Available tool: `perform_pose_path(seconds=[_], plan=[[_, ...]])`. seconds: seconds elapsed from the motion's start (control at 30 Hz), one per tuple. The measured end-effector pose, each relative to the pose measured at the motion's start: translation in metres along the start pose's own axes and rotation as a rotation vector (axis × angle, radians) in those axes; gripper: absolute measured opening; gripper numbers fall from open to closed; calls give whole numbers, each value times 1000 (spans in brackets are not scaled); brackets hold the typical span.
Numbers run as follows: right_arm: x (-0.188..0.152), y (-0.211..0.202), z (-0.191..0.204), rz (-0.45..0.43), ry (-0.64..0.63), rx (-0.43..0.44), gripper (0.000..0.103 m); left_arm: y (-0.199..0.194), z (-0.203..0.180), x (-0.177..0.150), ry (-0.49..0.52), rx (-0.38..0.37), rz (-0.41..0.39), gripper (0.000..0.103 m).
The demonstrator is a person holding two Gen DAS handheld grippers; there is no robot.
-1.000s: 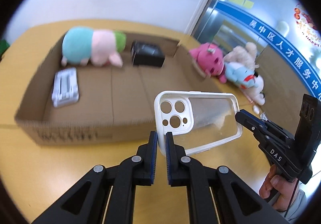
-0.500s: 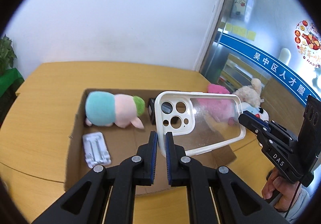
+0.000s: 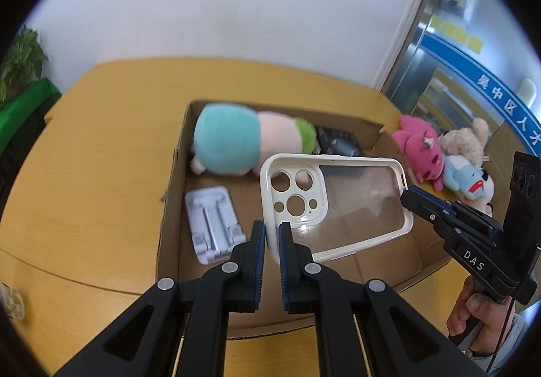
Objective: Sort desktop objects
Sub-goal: 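Lift the phone case with the left gripper and carry it over the box, then lower the phone case into the box and open the left gripper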
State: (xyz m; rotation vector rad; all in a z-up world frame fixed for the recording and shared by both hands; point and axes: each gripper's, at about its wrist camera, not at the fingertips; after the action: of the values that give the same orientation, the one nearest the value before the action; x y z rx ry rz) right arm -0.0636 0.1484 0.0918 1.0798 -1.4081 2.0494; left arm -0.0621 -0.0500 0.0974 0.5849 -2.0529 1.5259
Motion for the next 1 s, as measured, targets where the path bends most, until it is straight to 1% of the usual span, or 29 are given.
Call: perform_pose_path(seconds=[0.07, 0.1, 0.13, 0.2, 0.37, 0.5, 0.6, 0.67, 0.8, 0.9, 0.97, 1.0], plan=[[-11, 15, -6, 42, 17, 1, 7, 16, 3, -6, -7, 2, 49, 7], [-18, 23, -8, 68, 27, -2, 7, 27, 3, -10, 1, 9, 89, 7], [-25, 29, -12, 90, 36, -4, 7, 33, 5, -13, 7, 13, 113, 7], [-35, 37, -19, 120, 53, -2, 7, 49, 6, -21, 5, 14, 170, 7], [-53, 56, -31, 205, 77, -17, 7, 71, 6, -36, 9, 22, 260, 7], [-64, 75, -34, 310, 92, -24, 9, 84, 7, -40, 22, 58, 334, 7], [-73, 88, -32, 387, 101, -16, 10, 88, 9, -41, 27, 71, 374, 7], [-72, 90, -31, 406, 102, -22, 10, 91, 11, -43, 29, 76, 396, 7], [-70, 97, -33, 460, 125, -6, 13, 97, 17, -46, 21, 74, 438, 7], [-72, 104, -32, 509, 137, 17, 16, 97, 22, -48, 14, 75, 449, 7], [-72, 106, -29, 525, 132, 26, 25, 95, 22, -48, 9, 74, 454, 7], [-72, 107, -28, 536, 132, 32, 27, 95, 23, -49, 7, 75, 459, 7]])
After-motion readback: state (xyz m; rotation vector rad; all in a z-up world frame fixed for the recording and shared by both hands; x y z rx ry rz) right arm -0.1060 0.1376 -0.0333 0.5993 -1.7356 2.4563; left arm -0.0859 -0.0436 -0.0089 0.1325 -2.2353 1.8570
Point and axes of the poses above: each gripper's, at about its wrist camera, not at the fingertips, and y roughly the way its jaws point, z to its left, x to its top
